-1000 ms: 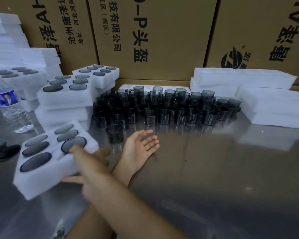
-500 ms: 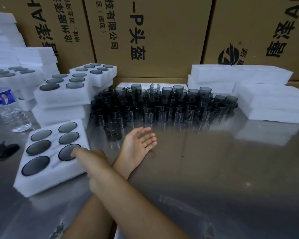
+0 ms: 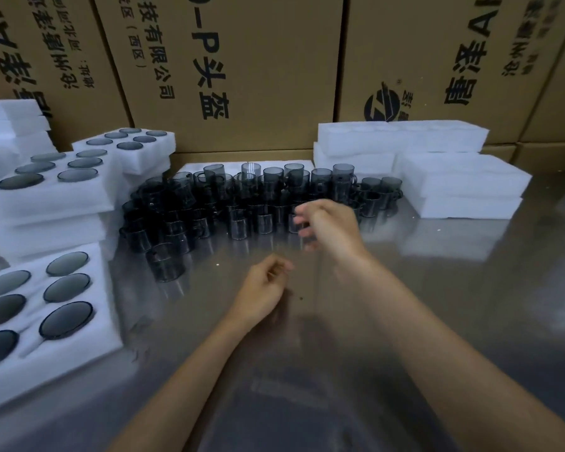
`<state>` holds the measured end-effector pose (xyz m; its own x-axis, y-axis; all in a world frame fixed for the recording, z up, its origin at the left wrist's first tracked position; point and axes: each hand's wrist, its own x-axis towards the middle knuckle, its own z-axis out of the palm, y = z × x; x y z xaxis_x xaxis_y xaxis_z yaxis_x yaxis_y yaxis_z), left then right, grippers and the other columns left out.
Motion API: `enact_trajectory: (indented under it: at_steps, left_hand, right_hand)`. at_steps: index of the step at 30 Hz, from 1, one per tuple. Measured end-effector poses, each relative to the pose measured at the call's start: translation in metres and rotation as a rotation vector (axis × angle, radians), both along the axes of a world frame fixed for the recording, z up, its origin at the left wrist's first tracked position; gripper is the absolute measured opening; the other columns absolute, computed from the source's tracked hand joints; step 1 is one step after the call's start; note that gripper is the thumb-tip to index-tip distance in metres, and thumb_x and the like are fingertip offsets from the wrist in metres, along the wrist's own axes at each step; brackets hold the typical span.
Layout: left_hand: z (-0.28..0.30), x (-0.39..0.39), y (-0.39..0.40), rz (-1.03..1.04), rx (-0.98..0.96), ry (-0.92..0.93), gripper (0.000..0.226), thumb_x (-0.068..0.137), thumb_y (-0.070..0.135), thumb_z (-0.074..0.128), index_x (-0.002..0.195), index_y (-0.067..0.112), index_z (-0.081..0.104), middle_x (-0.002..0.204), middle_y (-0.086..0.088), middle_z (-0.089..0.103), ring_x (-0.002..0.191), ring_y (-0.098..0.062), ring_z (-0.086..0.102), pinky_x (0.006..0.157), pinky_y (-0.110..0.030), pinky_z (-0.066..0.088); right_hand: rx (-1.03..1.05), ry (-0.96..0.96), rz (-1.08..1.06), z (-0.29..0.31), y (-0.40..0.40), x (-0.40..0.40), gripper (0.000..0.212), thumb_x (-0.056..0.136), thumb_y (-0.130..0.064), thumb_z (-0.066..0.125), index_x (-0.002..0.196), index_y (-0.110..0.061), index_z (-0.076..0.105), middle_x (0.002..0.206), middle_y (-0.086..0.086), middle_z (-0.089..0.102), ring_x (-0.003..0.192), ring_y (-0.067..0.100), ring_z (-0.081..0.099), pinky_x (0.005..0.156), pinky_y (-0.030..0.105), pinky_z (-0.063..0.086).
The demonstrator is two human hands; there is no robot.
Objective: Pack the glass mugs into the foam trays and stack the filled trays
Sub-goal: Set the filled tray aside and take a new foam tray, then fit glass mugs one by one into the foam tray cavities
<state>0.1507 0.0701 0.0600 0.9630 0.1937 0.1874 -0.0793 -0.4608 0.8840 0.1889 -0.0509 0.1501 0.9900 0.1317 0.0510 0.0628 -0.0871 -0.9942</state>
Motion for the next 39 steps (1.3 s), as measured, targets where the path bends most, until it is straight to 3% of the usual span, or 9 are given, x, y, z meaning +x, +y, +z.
enact_trajectory:
  at_steps: [4,6,9,16,25,28,31,34,39]
  left_hand:
    - [-0.004,0.044,-0.041,-0.047,0.483,0.161,0.011,0.097,0.028,0.048,0.088,0.030,0.055,0.079,0.006,0.065,0.074,-0.011,0.058,0.072,-0.031,0.045]
    - [0.001,0.067,-0.059,-0.043,0.649,0.141,0.011,0.097,0.032,0.044,0.093,0.028,0.053,0.088,0.003,0.067,0.084,-0.021,0.061,0.071,-0.034,0.044]
    - [-0.004,0.096,-0.077,0.002,0.812,0.031,0.015,0.097,0.035,0.039,0.091,0.023,0.046,0.075,0.002,0.059,0.075,-0.026,0.060,0.062,-0.034,0.037]
    - [-0.015,0.131,-0.075,0.081,0.842,-0.055,0.014,0.095,0.036,0.040,0.086,0.025,0.042,0.066,0.005,0.056,0.062,-0.022,0.049,0.061,-0.034,0.032]
    - [-0.017,0.129,-0.073,0.117,0.769,-0.076,0.018,0.097,0.038,0.040,0.095,0.027,0.054,0.074,0.005,0.066,0.076,-0.022,0.063,0.063,-0.032,0.035]
    - [-0.011,0.127,-0.071,0.121,0.507,-0.035,0.024,0.099,0.041,0.044,0.094,0.027,0.063,0.079,0.009,0.069,0.079,-0.018,0.062,0.069,-0.032,0.042]
    - [-0.002,0.124,-0.063,0.112,-0.171,-0.046,0.028,0.102,0.031,0.046,0.089,0.014,0.065,0.061,0.001,0.060,0.055,-0.018,0.052,0.052,-0.029,0.040]
    - [0.011,0.115,-0.052,0.083,-0.614,0.001,0.026,0.101,0.030,0.047,0.112,0.011,0.061,0.087,-0.011,0.068,0.072,-0.021,0.061,0.058,-0.028,0.049]
    - [0.008,0.093,-0.037,-0.154,-0.634,0.087,0.049,0.074,0.039,0.068,0.121,0.024,0.066,0.117,0.000,0.069,0.103,-0.016,0.067,0.085,-0.028,0.051]
  right_hand:
    - [-0.451,-0.179,-0.250,-0.010,-0.085,0.077,0.022,0.092,-0.015,0.049,0.071,-0.021,0.056,0.066,-0.008,0.057,0.069,0.015,0.054,0.074,0.030,0.043]
    - [-0.603,-0.142,-0.297,-0.020,-0.125,0.112,0.014,0.094,-0.018,0.050,0.101,-0.014,0.061,0.097,0.003,0.065,0.102,0.027,0.055,0.090,0.035,0.045]
    - [-0.815,-0.141,-0.400,-0.026,-0.176,0.157,0.048,0.093,-0.022,0.055,0.139,-0.012,0.043,0.135,0.019,0.051,0.130,0.037,0.039,0.103,0.045,0.039]
    - [-1.225,-0.168,-0.352,-0.015,-0.237,0.228,0.073,0.097,-0.022,0.050,0.158,-0.031,0.010,0.167,0.004,-0.004,0.153,0.029,-0.004,0.118,0.053,0.015]
    - [-1.296,-0.516,-0.515,-0.022,-0.225,0.221,0.036,0.098,-0.017,0.051,0.133,-0.025,0.050,0.121,0.014,0.051,0.119,0.032,0.048,0.119,0.057,0.007]
    - [-1.185,-0.677,-0.462,-0.011,-0.213,0.181,0.036,0.097,-0.014,0.051,0.131,-0.025,0.055,0.115,0.012,0.050,0.105,0.031,0.054,0.116,0.057,0.010]
    - [-1.156,-0.701,-0.142,0.001,-0.195,0.127,0.037,0.097,-0.020,0.051,0.131,-0.034,0.054,0.110,0.001,0.050,0.103,0.021,0.055,0.114,0.049,0.015]
    - [-1.090,-0.583,0.241,0.014,-0.174,0.071,0.034,0.097,-0.029,0.056,0.128,-0.043,0.055,0.112,-0.006,0.057,0.091,0.008,0.053,0.106,0.037,0.029]
    - [-1.028,-0.373,0.732,0.017,-0.137,0.010,0.033,0.094,-0.033,0.065,0.124,-0.044,0.063,0.114,-0.011,0.066,0.099,0.006,0.057,0.095,0.026,0.045]
